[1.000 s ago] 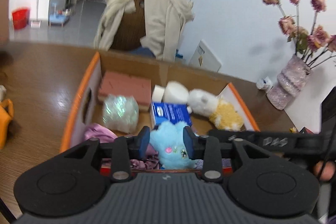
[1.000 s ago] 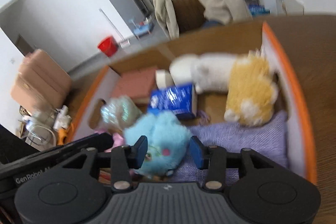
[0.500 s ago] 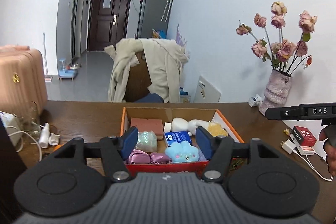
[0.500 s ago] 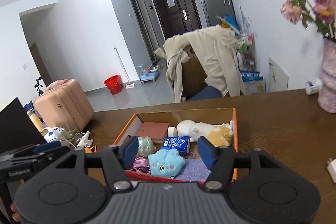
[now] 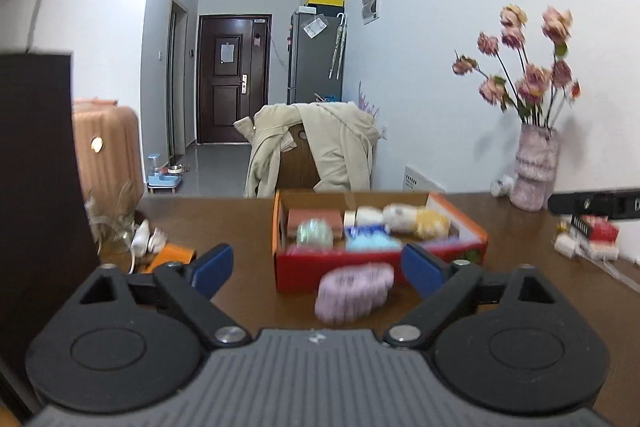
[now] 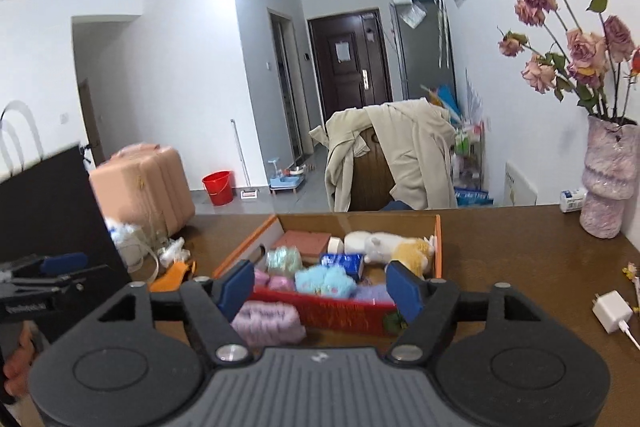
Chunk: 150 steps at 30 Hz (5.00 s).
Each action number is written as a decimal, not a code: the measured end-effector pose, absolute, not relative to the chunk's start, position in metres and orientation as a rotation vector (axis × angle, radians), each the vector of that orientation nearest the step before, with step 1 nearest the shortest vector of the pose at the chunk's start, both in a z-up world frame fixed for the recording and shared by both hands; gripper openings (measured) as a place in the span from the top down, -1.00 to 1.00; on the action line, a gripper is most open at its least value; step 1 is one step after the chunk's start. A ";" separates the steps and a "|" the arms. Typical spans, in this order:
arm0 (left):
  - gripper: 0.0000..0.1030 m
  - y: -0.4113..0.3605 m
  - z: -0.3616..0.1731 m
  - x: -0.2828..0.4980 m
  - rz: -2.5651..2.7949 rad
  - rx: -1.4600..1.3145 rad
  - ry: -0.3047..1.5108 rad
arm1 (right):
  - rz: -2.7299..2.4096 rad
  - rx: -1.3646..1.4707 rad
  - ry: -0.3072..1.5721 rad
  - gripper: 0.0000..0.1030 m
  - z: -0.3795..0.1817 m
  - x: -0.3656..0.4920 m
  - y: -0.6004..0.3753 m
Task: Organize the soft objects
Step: 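Move both tools back toward the lilac fuzzy headband, then close the left and right grippers together on the lilac headband, then carry the lilac headband with both grippers into the box and release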
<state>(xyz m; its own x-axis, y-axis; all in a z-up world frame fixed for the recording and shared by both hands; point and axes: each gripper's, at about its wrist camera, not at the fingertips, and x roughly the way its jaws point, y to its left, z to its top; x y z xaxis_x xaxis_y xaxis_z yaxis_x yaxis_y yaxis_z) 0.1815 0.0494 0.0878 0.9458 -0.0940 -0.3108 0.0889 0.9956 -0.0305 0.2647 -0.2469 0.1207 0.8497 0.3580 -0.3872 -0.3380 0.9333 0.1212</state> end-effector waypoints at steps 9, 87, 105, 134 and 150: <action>-0.84 0.070 0.032 0.150 -0.039 -0.091 0.397 | 0.333 0.057 0.423 -0.63 0.034 0.195 -0.249; 0.49 0.045 0.008 0.264 -0.391 -0.399 0.586 | 0.523 0.373 0.670 0.66 -0.021 0.322 -0.193; 0.49 0.031 0.091 0.380 -0.454 -0.371 0.490 | 0.477 0.274 0.496 0.66 0.057 0.360 -0.207; 0.53 0.037 -0.001 0.566 -0.171 -0.204 0.844 | 0.382 0.097 0.930 0.76 -0.020 0.611 -0.126; -0.22 0.041 0.085 0.505 -0.171 -0.110 0.742 | 0.380 0.091 0.819 0.12 0.047 0.573 -0.156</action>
